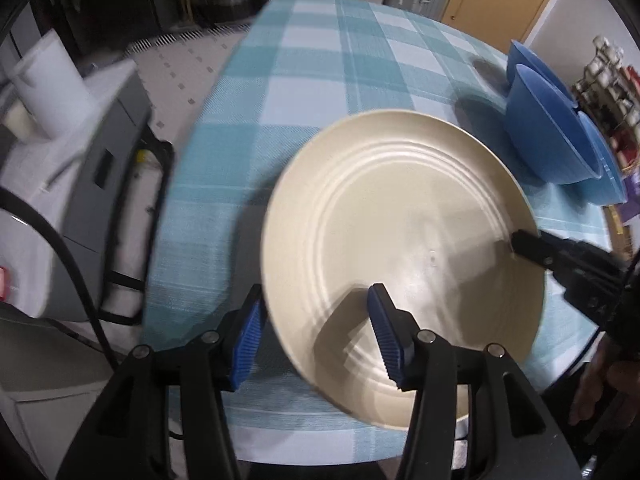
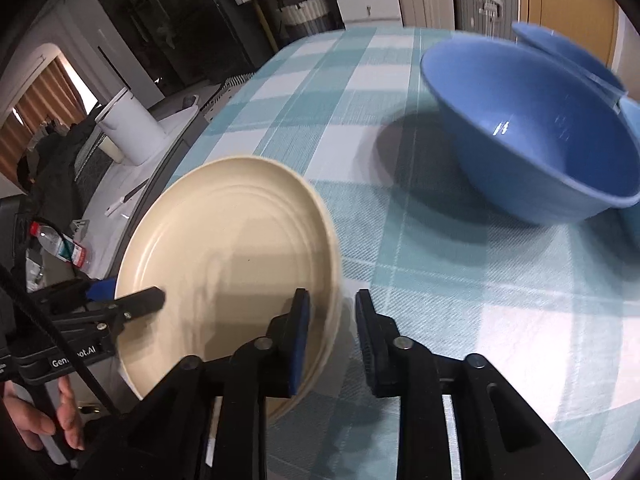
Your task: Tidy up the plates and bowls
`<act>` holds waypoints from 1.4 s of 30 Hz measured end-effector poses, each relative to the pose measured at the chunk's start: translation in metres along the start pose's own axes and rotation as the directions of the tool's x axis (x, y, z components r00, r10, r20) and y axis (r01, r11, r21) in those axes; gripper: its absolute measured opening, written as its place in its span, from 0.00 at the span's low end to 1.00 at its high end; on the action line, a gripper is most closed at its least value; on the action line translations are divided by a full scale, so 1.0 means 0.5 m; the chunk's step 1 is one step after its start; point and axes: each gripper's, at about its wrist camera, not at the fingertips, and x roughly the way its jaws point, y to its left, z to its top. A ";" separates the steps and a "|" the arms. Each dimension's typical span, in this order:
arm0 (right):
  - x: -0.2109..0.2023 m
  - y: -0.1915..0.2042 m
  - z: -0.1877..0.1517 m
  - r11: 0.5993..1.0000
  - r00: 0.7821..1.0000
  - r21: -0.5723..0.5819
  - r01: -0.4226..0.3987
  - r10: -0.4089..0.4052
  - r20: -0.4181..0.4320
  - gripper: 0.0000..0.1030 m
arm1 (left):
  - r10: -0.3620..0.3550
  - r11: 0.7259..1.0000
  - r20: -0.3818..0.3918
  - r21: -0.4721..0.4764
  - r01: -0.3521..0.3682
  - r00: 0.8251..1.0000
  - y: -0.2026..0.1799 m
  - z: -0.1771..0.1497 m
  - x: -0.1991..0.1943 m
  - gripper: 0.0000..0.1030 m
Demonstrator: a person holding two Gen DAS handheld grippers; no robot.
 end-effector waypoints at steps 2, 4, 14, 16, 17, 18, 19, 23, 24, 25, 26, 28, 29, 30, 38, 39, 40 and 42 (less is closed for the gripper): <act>-0.016 -0.007 -0.002 1.000 0.999 0.005 -0.011 0.010 0.032 0.32 | 0.022 1.000 0.023 0.005 -0.022 0.999 -0.004 -0.003 -0.011 0.50; -0.032 -0.012 -0.004 1.000 0.998 0.008 -0.014 0.013 0.058 0.33 | 0.040 0.999 0.043 0.000 -0.040 0.998 -0.005 -0.006 -0.023 0.50; -0.142 -0.007 -0.025 0.992 0.979 -0.122 -0.016 0.041 0.200 0.39 | 0.119 0.993 0.257 -0.052 -0.109 0.959 -0.025 -0.027 -0.149 0.53; -0.174 -0.009 -0.034 0.989 0.966 -0.149 -0.006 0.045 0.255 0.48 | 0.123 0.992 0.299 -0.033 -0.119 0.946 -0.046 -0.027 -0.174 0.63; -0.188 -0.013 -0.039 0.988 0.959 -0.156 -0.003 0.047 0.281 0.49 | 0.121 0.992 0.320 -0.026 -0.120 0.940 -0.056 -0.028 -0.186 0.77; -0.201 -0.018 -0.043 0.987 0.951 -0.160 0.001 0.048 0.304 0.50 | 0.113 0.993 0.357 -0.013 -0.116 0.927 -0.071 -0.031 -0.203 0.82; -0.215 -0.026 -0.049 0.987 0.945 -0.158 0.008 0.044 0.325 0.50 | 0.107 0.994 0.380 -0.005 -0.113 0.919 -0.081 -0.032 -0.212 0.87; -0.257 -0.066 -0.066 0.993 0.927 -0.116 0.020 0.025 0.375 0.61 | 0.065 0.992 0.475 0.062 -0.107 0.878 -0.150 -0.030 -0.256 0.88; -0.270 -0.080 -0.073 0.995 0.924 -0.096 0.021 0.017 0.383 0.65 | 0.055 0.992 0.486 0.076 -0.105 0.872 -0.166 -0.030 -0.262 0.88; -0.284 -0.098 -0.081 0.997 0.917 -0.069 0.016 0.013 0.398 0.71 | 0.036 0.990 0.500 0.100 -0.099 0.865 -0.190 -0.027 -0.268 0.88; -0.298 -0.113 -0.089 0.999 0.909 -0.047 0.006 0.014 0.417 0.74 | 0.022 0.988 0.513 0.118 -0.096 0.858 -0.208 -0.025 -0.273 0.88; -0.330 -0.151 -0.110 1.000 0.878 -0.001 -0.008 0.008 0.479 0.80 | 0.001 0.984 0.547 0.150 -0.099 0.837 -0.243 -0.023 -0.281 0.88; -0.346 -0.167 -0.121 1.000 0.864 0.019 0.000 -0.009 0.504 0.85 | -0.003 0.982 0.561 0.160 -0.104 0.828 -0.257 -0.022 -0.282 0.89; -0.361 -0.184 -0.131 0.999 0.845 0.042 0.012 -0.032 0.533 0.86 | -0.008 0.980 0.573 0.168 -0.108 0.820 -0.272 -0.022 -0.285 0.90; -0.453 -0.270 -0.196 0.984 0.703 0.149 0.096 -0.173 0.690 0.99 | -0.115 0.977 0.641 0.213 -0.032 0.759 -0.371 -0.007 -0.274 1.00; -0.459 -0.270 -0.199 0.982 0.689 0.146 0.121 -0.190 0.699 0.99 | -0.121 0.976 0.639 0.215 -0.025 0.759 -0.379 -0.004 -0.269 1.00; -0.469 -0.271 -0.206 0.976 0.669 0.144 0.162 -0.216 0.712 0.99 | -0.132 0.976 0.632 0.219 -0.013 0.764 -0.390 0.003 -0.260 1.00; -0.482 -0.275 -0.217 0.969 0.642 0.147 0.197 -0.241 0.728 0.99 | -0.139 0.977 0.624 0.213 0.004 0.769 -0.400 0.012 -0.246 1.00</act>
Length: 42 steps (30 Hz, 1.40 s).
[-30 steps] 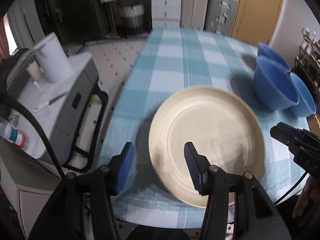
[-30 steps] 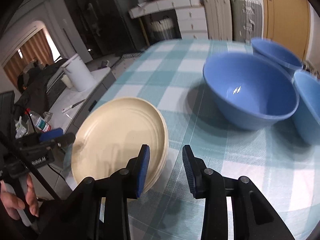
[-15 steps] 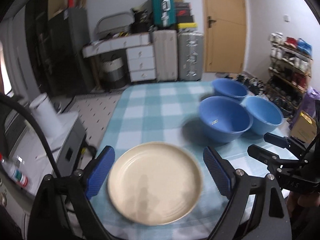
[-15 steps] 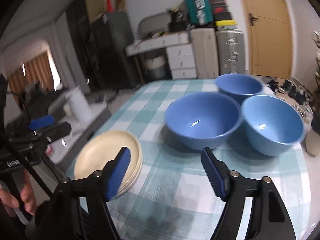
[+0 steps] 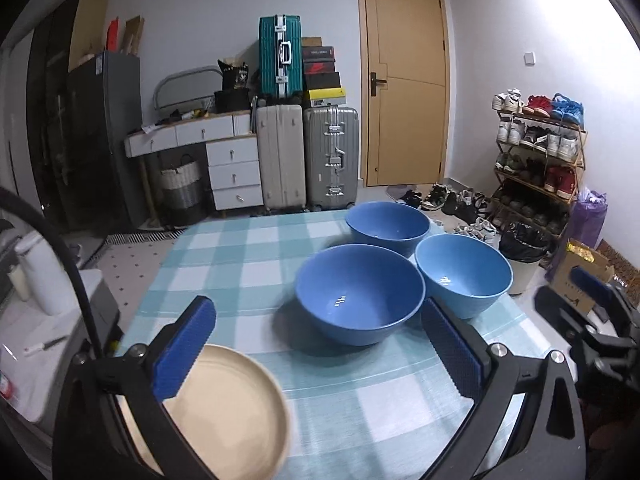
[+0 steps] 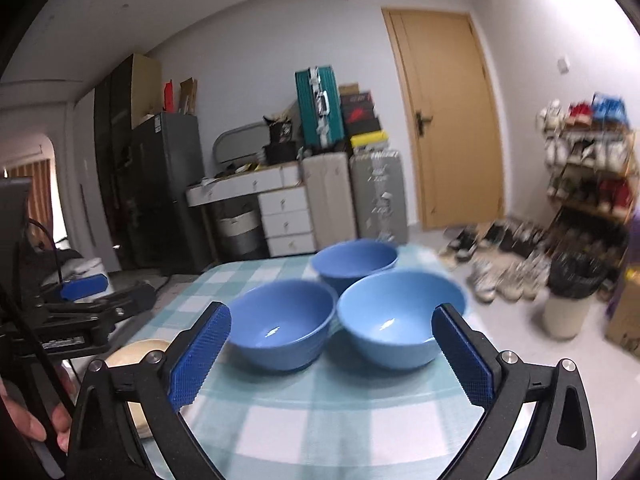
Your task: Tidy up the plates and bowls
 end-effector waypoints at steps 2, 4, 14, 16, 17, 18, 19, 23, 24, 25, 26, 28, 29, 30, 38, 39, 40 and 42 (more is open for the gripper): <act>-0.009 -0.010 0.002 1.000 1.000 -0.003 0.002 -0.001 0.013 0.99 | -0.008 1.000 -0.006 -0.026 0.008 1.000 -0.004 -0.005 0.018 1.00; -0.009 -0.019 0.005 1.000 1.000 0.004 -0.006 0.006 0.007 0.99 | -0.016 0.999 -0.013 -0.051 0.015 1.000 -0.003 -0.016 0.032 1.00; 0.048 -0.034 0.002 0.995 0.995 0.095 0.011 -0.002 -0.097 0.99 | -0.054 0.995 -0.076 -0.084 0.047 0.996 0.016 -0.036 0.050 1.00; 0.069 -0.060 -0.002 0.987 0.990 0.157 0.045 -0.023 -0.136 0.99 | -0.045 0.995 -0.058 -0.095 0.039 0.997 0.027 -0.034 0.039 1.00; 0.076 -0.072 -0.003 0.981 0.987 0.186 0.062 -0.033 -0.158 0.99 | -0.044 0.994 -0.054 -0.100 0.039 0.998 0.031 -0.034 0.036 1.00; 0.086 -0.089 -0.006 0.968 0.980 0.231 0.093 -0.048 -0.192 0.99 | -0.045 0.994 -0.049 -0.104 0.040 0.998 0.036 -0.034 0.032 1.00; 0.097 -0.107 -0.010 0.955 0.973 0.273 0.119 -0.057 -0.225 0.99 | -0.045 0.993 -0.040 -0.108 0.040 0.998 0.042 -0.035 0.027 1.00; 0.118 -0.142 -0.008 0.939 0.959 0.297 0.175 -0.094 -0.267 0.99 | -0.021 0.996 -0.021 -0.090 0.019 1.000 0.050 -0.037 0.016 1.00; 0.123 -0.150 -0.004 0.937 0.959 0.304 0.175 -0.093 -0.268 0.99 | -0.009 0.997 -0.018 -0.082 0.008 1.000 0.051 -0.038 0.014 1.00; 0.131 -0.160 0.001 0.933 0.958 0.311 0.179 -0.092 -0.273 0.99 | -0.003 0.997 -0.017 -0.075 0.001 1.000 0.053 -0.038 0.013 1.00; 0.141 -0.169 0.003 0.930 0.953 0.318 0.183 -0.088 -0.289 0.99 | -0.001 0.997 -0.016 -0.072 0.000 1.000 0.055 -0.038 0.012 1.00; 0.182 -0.195 0.008 0.921 0.920 0.340 0.188 -0.044 -0.389 0.99 | 0.006 0.997 -0.005 -0.073 -0.006 1.000 0.059 -0.038 0.005 1.00; 0.196 -0.209 0.006 0.909 0.909 0.374 0.183 -0.011 -0.417 0.99 | 0.004 0.997 0.001 -0.072 -0.004 1.000 0.061 -0.038 0.003 1.00; 0.204 -0.217 0.003 0.896 0.906 0.406 0.180 0.010 -0.424 0.99 | 0.006 0.997 0.007 -0.073 -0.005 1.000 0.062 -0.038 -0.001 1.00; 0.271 -0.292 0.010 0.836 0.857 0.479 0.269 0.019 -0.514 0.99 | -0.014 0.999 0.033 -0.039 0.016 0.999 0.053 -0.040 -0.017 1.00; 0.280 -0.297 0.013 0.831 0.851 0.479 0.282 0.014 -0.525 0.99 | -0.012 0.999 0.038 -0.038 0.014 0.999 0.053 -0.039 -0.019 1.00; 0.291 -0.305 0.015 0.827 0.845 0.479 0.293 0.010 -0.535 0.99 | -0.012 0.999 0.040 -0.038 0.014 0.999 0.053 -0.039 -0.020 1.00; 0.314 -0.317 0.019 0.822 0.831 0.479 0.309 0.013 -0.557 0.99 | -0.020 0.999 0.034 -0.041 0.021 0.999 0.053 -0.039 -0.018 1.00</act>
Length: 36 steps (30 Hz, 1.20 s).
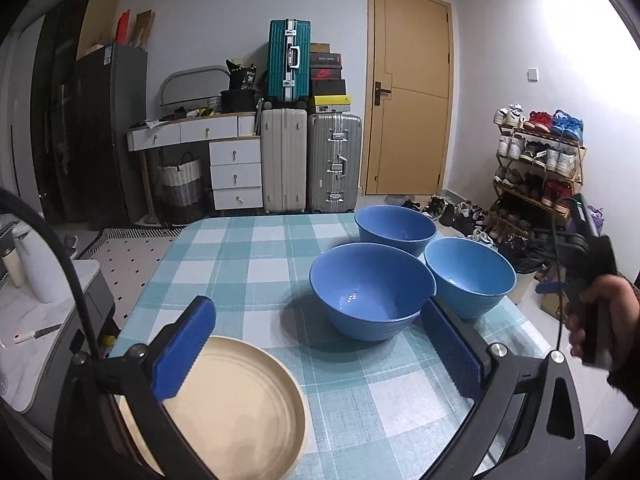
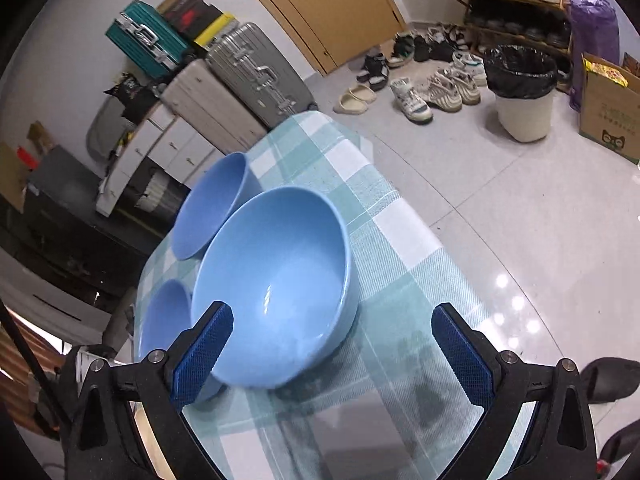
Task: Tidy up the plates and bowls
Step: 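Reach the right gripper to a light blue bowl and close on its rim, then lift the light blue bowl with the right gripper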
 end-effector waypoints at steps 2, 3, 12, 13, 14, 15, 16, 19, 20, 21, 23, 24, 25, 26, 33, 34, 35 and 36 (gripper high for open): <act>0.029 0.001 0.015 1.000 0.999 0.006 0.012 -0.012 -0.052 0.92 | 0.003 1.000 -0.006 -0.002 -0.003 1.000 0.001 0.000 0.003 1.00; 0.038 0.002 0.018 1.000 0.998 0.010 0.016 -0.015 -0.067 0.87 | 0.003 1.000 -0.008 -0.003 -0.003 1.000 0.002 0.000 0.004 1.00; 0.117 0.007 0.025 0.998 0.982 0.020 0.061 -0.057 -0.181 0.35 | -0.003 1.000 -0.028 -0.015 0.003 1.000 0.006 -0.001 0.010 1.00; 0.118 0.007 0.024 0.997 0.981 0.013 0.082 -0.078 -0.179 0.27 | -0.004 1.000 -0.027 -0.016 0.004 1.000 0.006 -0.001 0.010 1.00; 0.120 0.009 0.025 0.995 0.980 0.010 0.100 -0.096 -0.175 0.19 | -0.005 1.000 -0.028 -0.016 0.005 1.000 0.006 -0.001 0.011 1.00; 0.121 0.008 0.025 0.993 0.977 0.003 0.118 -0.115 -0.178 0.17 | -0.007 1.000 -0.030 -0.016 0.006 1.000 0.006 -0.002 0.011 1.00; 0.121 0.007 0.026 0.993 0.976 0.002 0.120 -0.117 -0.181 0.16 | -0.007 1.000 -0.031 -0.017 0.007 0.999 0.005 -0.003 0.011 1.00; 0.110 0.012 0.028 0.991 0.976 -0.026 0.130 -0.133 -0.170 0.13 | -0.008 1.000 -0.030 -0.010 0.008 1.000 0.005 -0.001 0.012 1.00; 0.107 0.012 0.029 0.991 0.977 -0.030 0.131 -0.134 -0.168 0.13 | -0.009 1.000 -0.029 -0.009 0.008 1.000 0.005 -0.002 0.012 1.00; 0.102 0.011 0.028 0.991 0.977 -0.031 0.129 -0.133 -0.170 0.12 | -0.009 1.000 -0.029 -0.007 0.009 1.000 0.005 -0.004 0.013 1.00; 0.091 0.007 0.027 0.992 0.977 -0.036 0.120 -0.124 -0.176 0.12 | -0.009 1.000 -0.029 -0.006 0.009 1.000 0.007 -0.005 0.014 1.00; 0.084 0.004 0.023 0.993 0.976 -0.043 0.113 -0.119 -0.180 0.12 | -0.007 1.000 -0.030 -0.006 0.007 1.000 0.008 -0.006 0.016 1.00; 0.078 0.002 0.019 0.992 0.975 -0.052 0.113 -0.121 -0.184 0.12 | -0.006 1.000 -0.032 -0.005 0.006 0.999 0.008 -0.006 0.017 1.00; 0.074 0.001 0.016 0.992 0.974 -0.058 0.114 -0.123 -0.190 0.12 | -0.006 1.000 -0.033 -0.005 0.006 0.999 0.009 -0.007 0.018 1.00; 0.028 -0.016 -0.045 0.993 0.968 -0.097 0.061 -0.083 -0.235 0.12 | -0.008 1.000 -0.046 -0.008 0.008 0.999 0.008 -0.011 0.020 1.00; 0.020 -0.017 -0.058 0.994 0.967 -0.102 0.050 -0.073 -0.243 0.12 | -0.009 1.000 -0.048 -0.009 0.009 0.999 0.007 -0.012 0.020 1.00; 0.015 -0.017 -0.066 0.993 0.966 -0.108 0.045 -0.071 -0.248 0.12 | -0.010 1.000 -0.048 -0.010 0.010 0.999 0.007 -0.013 0.020 1.00; 0.006 -0.017 -0.079 0.993 0.965 -0.113 0.036 -0.064 -0.256 0.12 | -0.010 1.000 -0.048 -0.009 0.010 0.999 0.006 -0.013 0.020 1.00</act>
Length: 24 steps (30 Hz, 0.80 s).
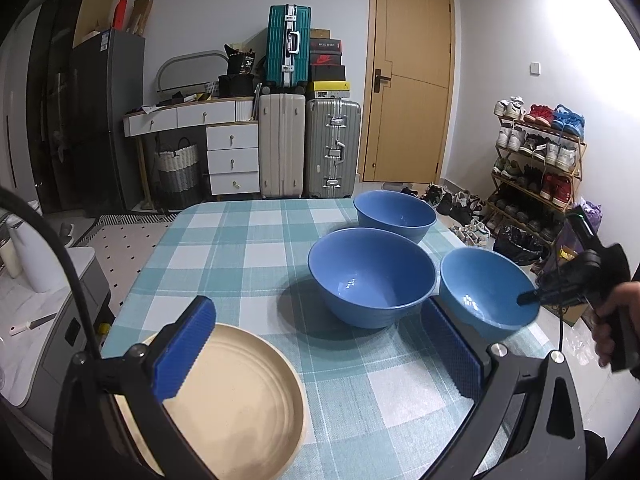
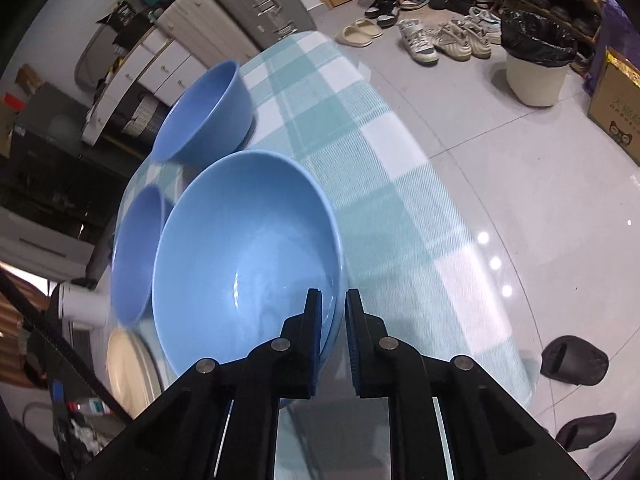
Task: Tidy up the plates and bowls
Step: 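Lift the light blue bowl with the right gripper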
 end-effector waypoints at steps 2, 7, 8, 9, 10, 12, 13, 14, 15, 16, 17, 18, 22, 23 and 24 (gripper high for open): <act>-0.006 0.002 -0.022 1.000 1.000 -0.013 -0.010 0.010 -0.020 0.12 | 0.007 1.000 -0.004 0.005 -0.007 1.000 -0.001 0.000 0.001 1.00; -0.019 0.014 -0.085 0.997 0.997 -0.065 -0.037 0.032 -0.073 0.12 | 0.022 1.000 -0.011 0.015 -0.022 1.000 -0.003 -0.004 0.001 1.00; -0.021 0.018 -0.098 0.996 0.996 -0.072 -0.045 0.039 -0.084 0.12 | 0.024 1.000 -0.010 0.014 -0.024 1.000 -0.003 -0.005 0.001 1.00; -0.022 0.019 -0.106 0.996 0.995 -0.075 -0.051 0.044 -0.090 0.12 | 0.028 1.000 -0.010 0.014 -0.028 1.000 -0.003 -0.005 0.000 1.00; -0.023 0.023 -0.118 0.995 0.994 -0.080 -0.059 0.051 -0.101 0.12 | 0.035 0.999 -0.008 0.014 -0.035 0.999 -0.002 -0.005 0.000 1.00; -0.024 0.032 -0.136 0.993 0.991 -0.092 -0.073 0.061 -0.120 0.12 | 0.046 0.999 -0.001 0.013 -0.046 0.999 0.000 -0.005 -0.001 1.00; -0.024 0.040 -0.147 0.992 0.989 -0.102 -0.080 0.066 -0.129 0.12 | 0.049 0.999 0.000 0.012 -0.049 0.999 0.001 -0.006 0.000 1.00; -0.024 0.044 -0.155 0.991 0.988 -0.106 -0.084 0.070 -0.136 0.12 | 0.053 0.999 -0.002 0.012 -0.053 0.999 0.002 -0.006 0.001 1.00; -0.023 0.051 -0.164 0.990 0.987 -0.109 -0.093 0.077 -0.143 0.12 | 0.055 0.998 -0.004 0.012 -0.055 0.998 0.003 -0.006 0.002 1.00; -0.022 0.058 -0.172 0.989 0.986 -0.112 -0.099 0.082 -0.144 0.12 | 0.057 0.998 -0.006 0.012 -0.057 0.998 0.004 -0.006 0.004 1.00; -0.020 0.063 -0.176 0.988 0.986 -0.112 -0.104 0.088 -0.143 0.12 | 0.059 0.998 -0.010 0.012 -0.059 0.998 0.004 -0.007 0.006 1.00; -0.019 0.067 -0.179 0.987 0.985 -0.112 -0.113 0.097 -0.142 0.12 | 0.060 0.998 -0.011 0.012 -0.060 0.998 0.004 -0.007 0.007 1.00; -0.007 0.085 -0.182 0.982 0.983 -0.118 -0.145 0.129 -0.134 0.12 | 0.069 0.998 -0.021 0.018 -0.068 0.997 0.004 -0.009 0.012 1.00; -0.004 0.088 -0.182 0.981 0.982 -0.120 -0.150 0.133 -0.137 0.12 | 0.073 0.997 -0.022 0.023 -0.072 0.997 0.002 -0.011 0.012 1.00; -0.002 0.093 -0.183 0.981 0.981 -0.123 -0.153 0.136 -0.138 0.12 | 0.079 0.997 -0.021 0.028 -0.078 0.997 0.001 -0.012 0.012 1.00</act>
